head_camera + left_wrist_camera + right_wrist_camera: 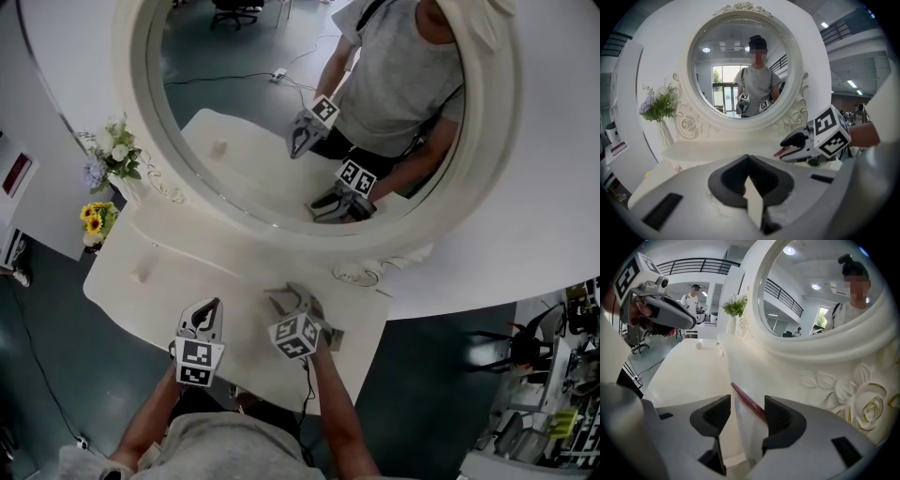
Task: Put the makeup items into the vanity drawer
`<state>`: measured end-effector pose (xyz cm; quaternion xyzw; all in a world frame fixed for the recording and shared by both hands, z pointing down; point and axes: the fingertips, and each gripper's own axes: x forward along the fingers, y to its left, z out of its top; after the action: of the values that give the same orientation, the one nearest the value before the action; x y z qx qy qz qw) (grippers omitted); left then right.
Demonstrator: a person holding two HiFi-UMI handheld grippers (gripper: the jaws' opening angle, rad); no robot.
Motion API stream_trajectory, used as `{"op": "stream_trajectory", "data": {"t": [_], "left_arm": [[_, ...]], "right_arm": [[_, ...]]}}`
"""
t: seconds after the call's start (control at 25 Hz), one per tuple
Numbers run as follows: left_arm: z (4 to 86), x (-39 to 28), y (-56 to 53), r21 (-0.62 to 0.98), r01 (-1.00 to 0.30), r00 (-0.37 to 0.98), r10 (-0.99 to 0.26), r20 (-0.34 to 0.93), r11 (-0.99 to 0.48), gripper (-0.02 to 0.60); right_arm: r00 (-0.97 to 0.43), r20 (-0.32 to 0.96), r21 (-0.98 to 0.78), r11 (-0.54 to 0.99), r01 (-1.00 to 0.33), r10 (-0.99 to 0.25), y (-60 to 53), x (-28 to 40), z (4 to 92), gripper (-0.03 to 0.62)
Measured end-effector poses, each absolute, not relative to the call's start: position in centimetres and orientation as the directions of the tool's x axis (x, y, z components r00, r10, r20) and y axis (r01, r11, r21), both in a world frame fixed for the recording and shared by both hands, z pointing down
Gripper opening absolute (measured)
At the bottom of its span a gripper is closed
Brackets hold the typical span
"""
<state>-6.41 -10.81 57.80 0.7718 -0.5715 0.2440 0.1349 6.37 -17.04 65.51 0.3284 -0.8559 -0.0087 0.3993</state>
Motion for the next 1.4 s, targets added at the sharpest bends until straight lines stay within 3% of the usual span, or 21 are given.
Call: {"op": "stream_trajectory", "data": {"t": [0.48,0.88,1.4], "left_arm": [[57.7,-6.9,-11.2,-0.065,-0.947,0.233,-0.814,0.532,-0.314,0.0],[56.9,-6.5,-11.3,-0.071,-0.941,0.25,-0.821,0.514,-0.331,0.0],[56.1,-0.4,-11.2,-0.062,-0.895,0.36,-0.796,0.487,-0.442,0.0]], "right_arm": [[-0.449,0.688,0.311,0.79,-0.528,-0.571,-16.2,5.7,65.6,0.058],[-0.46,0.603,0.36,0.737,-0.573,-0.652,-16.0,6.4,61.9,0.057],[-0.387,0.479,0.413,0.591,-0.693,-0.788,-12.7,14.6,57.6,0.057]]}}
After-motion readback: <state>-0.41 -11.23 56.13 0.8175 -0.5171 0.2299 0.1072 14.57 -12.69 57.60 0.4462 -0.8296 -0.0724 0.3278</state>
